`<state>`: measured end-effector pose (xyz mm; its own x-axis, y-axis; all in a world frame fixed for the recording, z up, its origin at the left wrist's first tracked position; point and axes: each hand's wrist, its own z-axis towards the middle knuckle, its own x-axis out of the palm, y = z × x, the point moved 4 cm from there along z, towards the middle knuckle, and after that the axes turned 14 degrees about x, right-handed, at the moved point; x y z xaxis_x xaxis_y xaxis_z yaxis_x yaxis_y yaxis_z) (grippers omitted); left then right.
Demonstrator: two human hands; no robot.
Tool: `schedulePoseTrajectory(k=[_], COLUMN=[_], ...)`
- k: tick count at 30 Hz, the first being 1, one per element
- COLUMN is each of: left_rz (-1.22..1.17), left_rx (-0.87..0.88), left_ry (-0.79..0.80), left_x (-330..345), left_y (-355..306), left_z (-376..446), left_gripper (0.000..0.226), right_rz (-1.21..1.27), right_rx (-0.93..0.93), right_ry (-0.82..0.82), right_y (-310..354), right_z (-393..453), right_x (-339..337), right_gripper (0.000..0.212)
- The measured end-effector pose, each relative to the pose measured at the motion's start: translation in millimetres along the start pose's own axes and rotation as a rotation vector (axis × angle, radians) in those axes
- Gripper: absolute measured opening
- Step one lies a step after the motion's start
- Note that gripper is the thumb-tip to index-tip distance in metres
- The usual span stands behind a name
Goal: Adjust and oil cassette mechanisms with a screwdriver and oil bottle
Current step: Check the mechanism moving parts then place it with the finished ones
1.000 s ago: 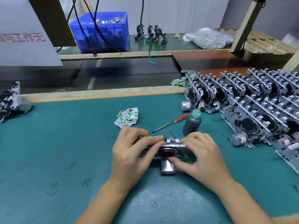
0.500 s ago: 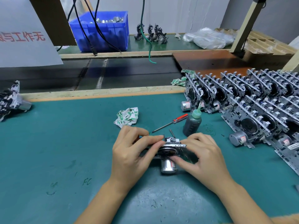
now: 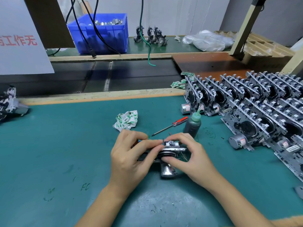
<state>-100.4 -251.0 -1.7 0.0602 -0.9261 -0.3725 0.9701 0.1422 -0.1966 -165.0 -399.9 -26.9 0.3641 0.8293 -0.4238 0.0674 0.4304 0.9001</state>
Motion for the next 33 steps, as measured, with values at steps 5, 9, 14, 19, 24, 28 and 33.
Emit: schedulePoseTrajectory(k=[5,9,14,19,24,28,33], left_rz=[0.004,0.001,0.005,0.001,-0.018,-0.038,-0.035], left_rx=[-0.009,-0.013,-0.020,-0.038,-0.031,-0.051,-0.051], left_ry=[-0.002,-0.001,-0.006,-0.013,-0.018,-0.011,0.000], left_x=[0.9,0.8,-0.1,0.2,1.0,1.4,1.1], left_y=[0.6,0.1,-1.4,-1.7,-1.0,-1.1,0.1], left_z=[-0.4,-0.6,-0.7,-0.9,0.3,2.0,2.1], left_gripper=[0.017,0.017,0.016,0.016,0.016,0.017,0.017], right_rz=[0.057,0.109,0.114,0.144,0.142,0.083,-0.310], right_rx=[0.023,0.031,0.047,0.048,0.045,0.048,-0.050], right_ry=[0.026,0.042,0.050,0.065,0.040,0.040,-0.147], right_y=[-0.8,-0.4,-1.7,-2.2,-2.2,-1.8,-7.8], right_z=[1.7,2.3,4.6,5.5,4.6,2.2,-9.0], right_x=[0.7,0.8,-0.6,-1.2,-1.6,-0.4,-16.1], right_gripper=[0.029,0.030,0.031,0.031,0.030,0.032,0.046])
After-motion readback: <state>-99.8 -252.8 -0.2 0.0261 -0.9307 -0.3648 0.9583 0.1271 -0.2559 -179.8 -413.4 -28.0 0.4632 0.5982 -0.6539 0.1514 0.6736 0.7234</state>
